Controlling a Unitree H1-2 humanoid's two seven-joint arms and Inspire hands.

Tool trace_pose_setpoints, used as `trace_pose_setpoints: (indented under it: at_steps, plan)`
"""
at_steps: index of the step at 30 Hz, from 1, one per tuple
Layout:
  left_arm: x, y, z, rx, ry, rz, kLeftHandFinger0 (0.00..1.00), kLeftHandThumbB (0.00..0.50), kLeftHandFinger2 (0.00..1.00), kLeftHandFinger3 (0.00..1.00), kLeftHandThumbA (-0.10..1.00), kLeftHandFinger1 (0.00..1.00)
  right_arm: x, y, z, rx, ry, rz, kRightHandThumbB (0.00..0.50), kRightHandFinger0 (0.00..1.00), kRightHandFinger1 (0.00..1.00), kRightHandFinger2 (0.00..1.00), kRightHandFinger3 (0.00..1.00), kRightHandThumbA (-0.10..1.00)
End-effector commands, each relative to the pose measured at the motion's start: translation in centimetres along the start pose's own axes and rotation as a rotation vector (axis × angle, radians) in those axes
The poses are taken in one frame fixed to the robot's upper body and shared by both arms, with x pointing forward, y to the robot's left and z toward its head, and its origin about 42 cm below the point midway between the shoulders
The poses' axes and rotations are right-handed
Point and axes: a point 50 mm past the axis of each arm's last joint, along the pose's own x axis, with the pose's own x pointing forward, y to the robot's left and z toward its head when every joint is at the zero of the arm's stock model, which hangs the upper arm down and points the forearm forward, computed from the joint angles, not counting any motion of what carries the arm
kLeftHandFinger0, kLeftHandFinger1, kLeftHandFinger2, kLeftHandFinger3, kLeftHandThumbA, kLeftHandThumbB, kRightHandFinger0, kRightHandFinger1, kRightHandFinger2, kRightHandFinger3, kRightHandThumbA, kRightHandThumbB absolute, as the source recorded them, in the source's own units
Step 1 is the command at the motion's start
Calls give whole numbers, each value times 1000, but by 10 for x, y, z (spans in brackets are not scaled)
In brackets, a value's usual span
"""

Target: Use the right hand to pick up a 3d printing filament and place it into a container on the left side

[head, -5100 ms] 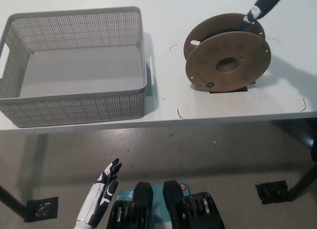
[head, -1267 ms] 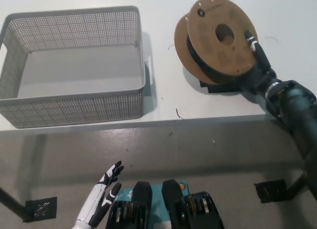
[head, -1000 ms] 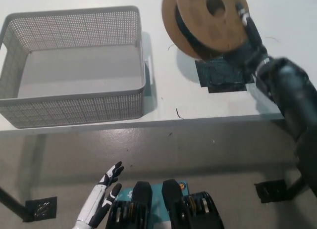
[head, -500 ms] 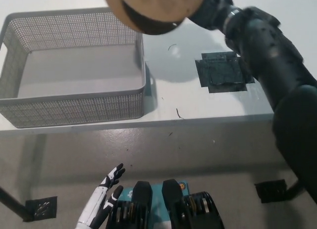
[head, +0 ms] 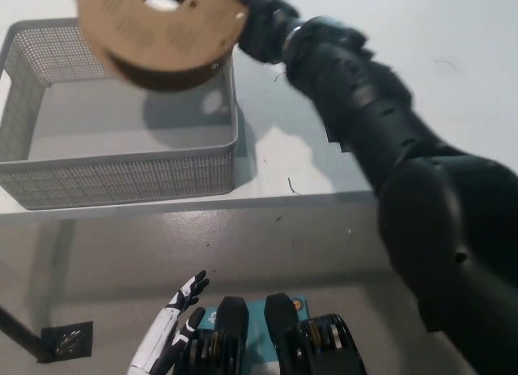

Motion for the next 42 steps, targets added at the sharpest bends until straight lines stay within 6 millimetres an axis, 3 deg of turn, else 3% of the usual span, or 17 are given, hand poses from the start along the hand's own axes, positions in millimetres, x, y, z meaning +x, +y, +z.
trace_pose_setpoints:
  at_steps: [1,2,5,8,10,12,16,18,20,27,29,30,31,33,38,41,42]
  plan:
    - [8,8,13,22,-77,-20,1000,363,1000,1000,1000,1000,-6,63,51,-260,-159,127,362,991,1000,1000,1000,337]
    - [9,8,14,21,-76,-24,1000,371,1000,1000,1000,1000,-6,68,47,-315,-139,159,371,1000,1000,1000,1000,499]
    - [11,7,14,14,-75,-33,1000,368,1000,1000,1000,1000,-5,77,41,-396,-112,204,427,1000,1000,1000,1000,705]
    - [13,7,16,24,-81,-49,1000,358,1000,1000,1000,1000,-5,87,35,-451,-120,235,431,1000,1000,1000,1000,723]
    - [14,7,16,30,-88,-58,1000,357,1000,1000,1000,1000,-4,91,29,-488,-115,230,470,1000,1000,1000,1000,780]
    - [15,7,16,32,-88,-62,1000,365,1000,1000,1000,1000,-4,92,30,-468,-114,233,495,1000,1000,1000,1000,787]
    - [15,7,17,33,-90,-68,1000,370,1000,1000,1000,1000,-6,94,40,-461,-160,250,499,1000,1000,1000,1000,915]
    - [15,6,16,21,-86,-69,1000,377,1000,1000,1000,1000,-8,93,50,-544,-193,237,496,1000,1000,1000,1000,998]
    - [14,5,16,21,-85,-70,1000,370,1000,1000,1000,1000,-11,91,64,-553,-205,225,499,1000,1000,1000,1000,999]
    - [16,8,16,18,-92,-69,1000,356,1000,1000,1000,1000,-37,71,149,-607,-356,183,500,1000,1000,1000,1000,1000]
    - [16,8,16,16,-91,-63,1000,357,1000,1000,1000,1000,-47,60,171,-653,-401,172,460,1000,1000,1000,1000,1000]
    - [15,9,16,23,-89,-61,1000,359,1000,1000,1000,1000,-55,51,185,-656,-428,178,471,1000,1000,1000,1000,1000]
    - [14,8,15,28,-86,-58,1000,367,1000,1000,1000,1000,-65,37,200,-656,-457,192,409,1000,1000,1000,1000,1000]
    - [14,8,15,21,-84,-57,1000,371,1000,1000,1000,1000,-81,15,219,-688,-497,216,384,1000,1000,1000,1000,1000]
    - [16,8,16,17,-90,-47,1000,359,1000,1000,1000,1000,-119,-17,245,-735,-556,173,414,1000,1000,1000,1000,1000]
    - [16,6,15,15,-88,-42,1000,352,1000,1000,1000,1000,-155,-40,245,-761,-641,195,351,1000,1000,1000,1000,944]
    - [16,6,15,14,-89,-42,1000,351,1000,1000,1000,1000,-164,-43,243,-798,-665,202,360,1000,1000,1000,1000,952]
